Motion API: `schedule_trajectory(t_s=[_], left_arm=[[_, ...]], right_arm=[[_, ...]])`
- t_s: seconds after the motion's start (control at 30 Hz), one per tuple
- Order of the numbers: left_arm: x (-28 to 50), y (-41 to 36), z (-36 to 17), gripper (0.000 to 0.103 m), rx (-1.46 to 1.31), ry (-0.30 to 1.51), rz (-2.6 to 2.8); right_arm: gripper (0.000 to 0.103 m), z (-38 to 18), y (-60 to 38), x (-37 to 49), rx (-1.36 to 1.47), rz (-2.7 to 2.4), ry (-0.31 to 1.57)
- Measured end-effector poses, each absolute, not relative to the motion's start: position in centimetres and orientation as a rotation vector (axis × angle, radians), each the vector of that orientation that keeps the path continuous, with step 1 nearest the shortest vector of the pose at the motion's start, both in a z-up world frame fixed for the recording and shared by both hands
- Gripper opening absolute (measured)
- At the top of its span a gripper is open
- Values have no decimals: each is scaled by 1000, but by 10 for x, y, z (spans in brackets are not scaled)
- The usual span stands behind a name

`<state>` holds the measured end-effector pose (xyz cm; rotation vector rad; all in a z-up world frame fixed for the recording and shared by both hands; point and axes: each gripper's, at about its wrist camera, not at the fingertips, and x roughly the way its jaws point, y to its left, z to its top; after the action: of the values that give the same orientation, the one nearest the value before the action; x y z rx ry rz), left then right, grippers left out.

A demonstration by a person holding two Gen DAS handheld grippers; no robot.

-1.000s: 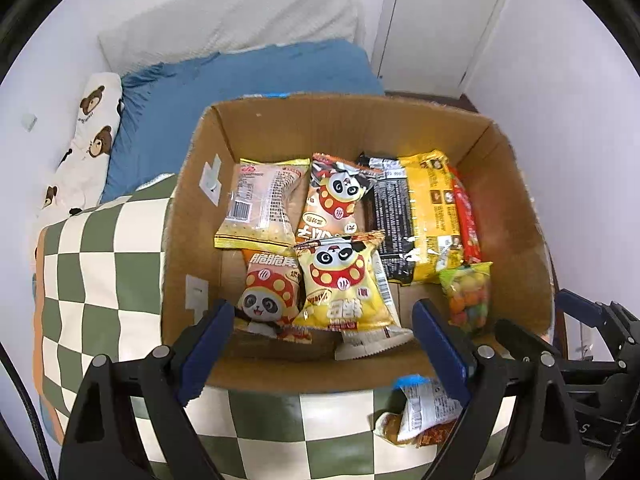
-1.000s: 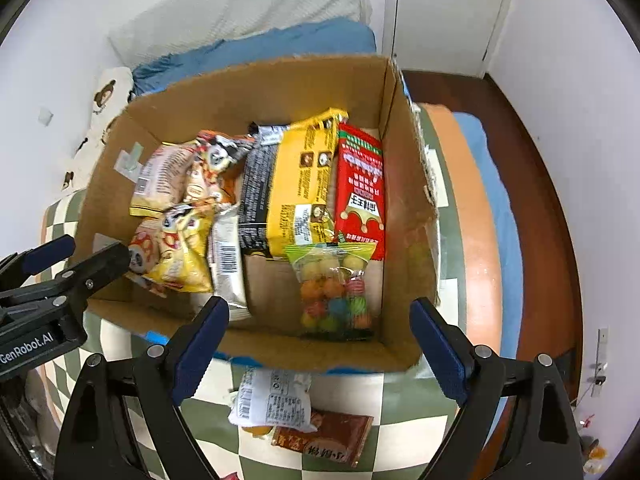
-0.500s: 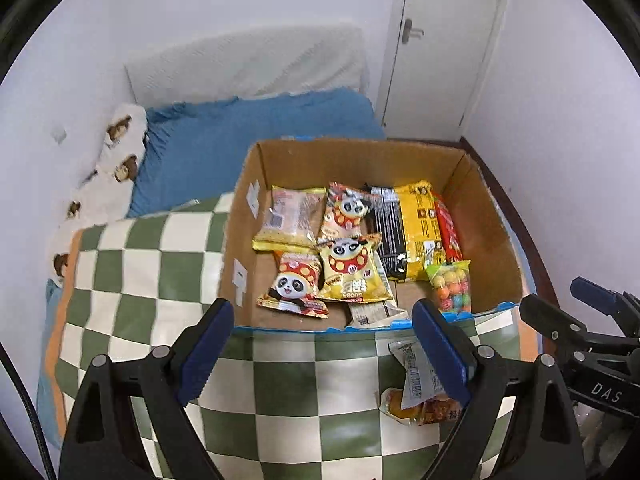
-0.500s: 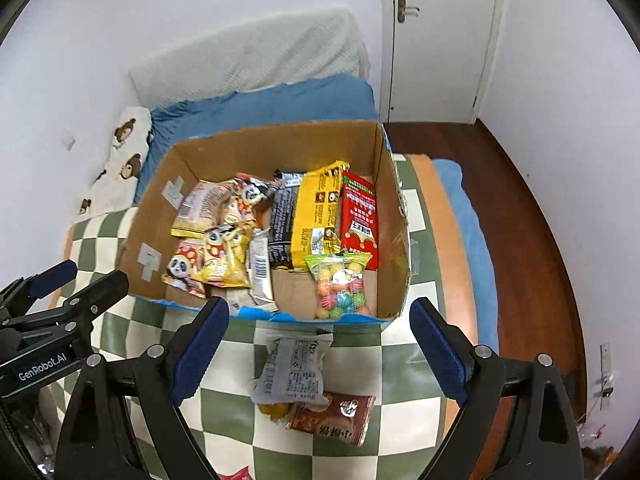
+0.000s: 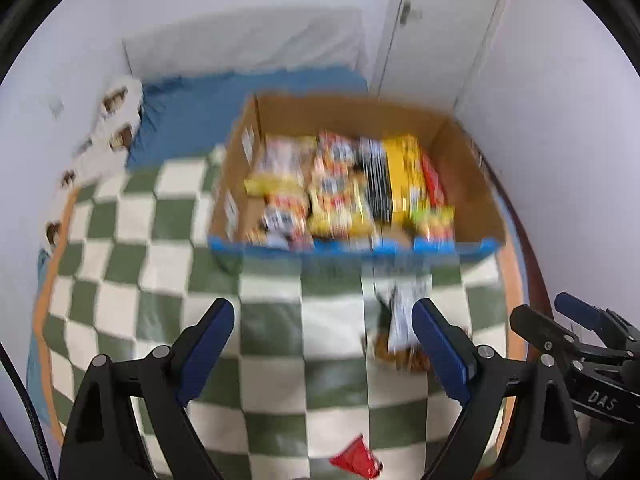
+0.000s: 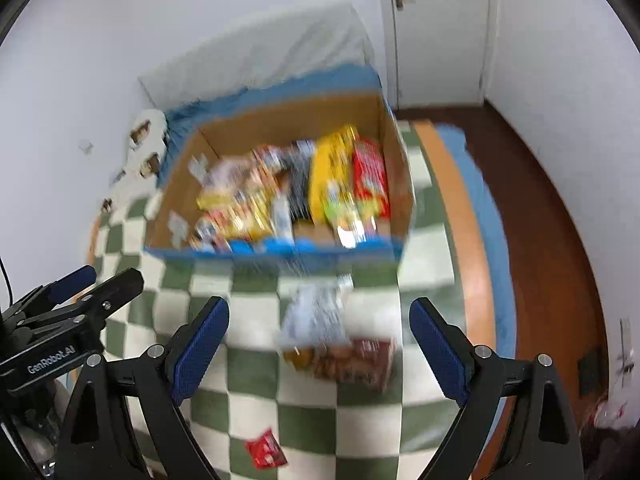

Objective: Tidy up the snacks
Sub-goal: 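Lower both tools to the mat toward the remaining packets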

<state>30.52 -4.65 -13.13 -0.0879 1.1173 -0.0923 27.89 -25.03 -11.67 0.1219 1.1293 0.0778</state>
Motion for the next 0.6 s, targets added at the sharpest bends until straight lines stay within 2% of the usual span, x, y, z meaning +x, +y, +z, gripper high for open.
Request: schedule_trajectory(t_s=[0.13, 0.3, 0.6], left_arm=[[316, -66, -178, 91, -104, 1260, -121], [344, -99, -215, 91, -176, 1396, -183], [390, -164, -277, 91, -165, 1571, -226]], right_arm=[[94, -176, -282, 279, 241, 44, 1248], [93, -226, -317, 277, 361, -25, 1298], [93, -245, -345, 270, 415, -71, 1293]])
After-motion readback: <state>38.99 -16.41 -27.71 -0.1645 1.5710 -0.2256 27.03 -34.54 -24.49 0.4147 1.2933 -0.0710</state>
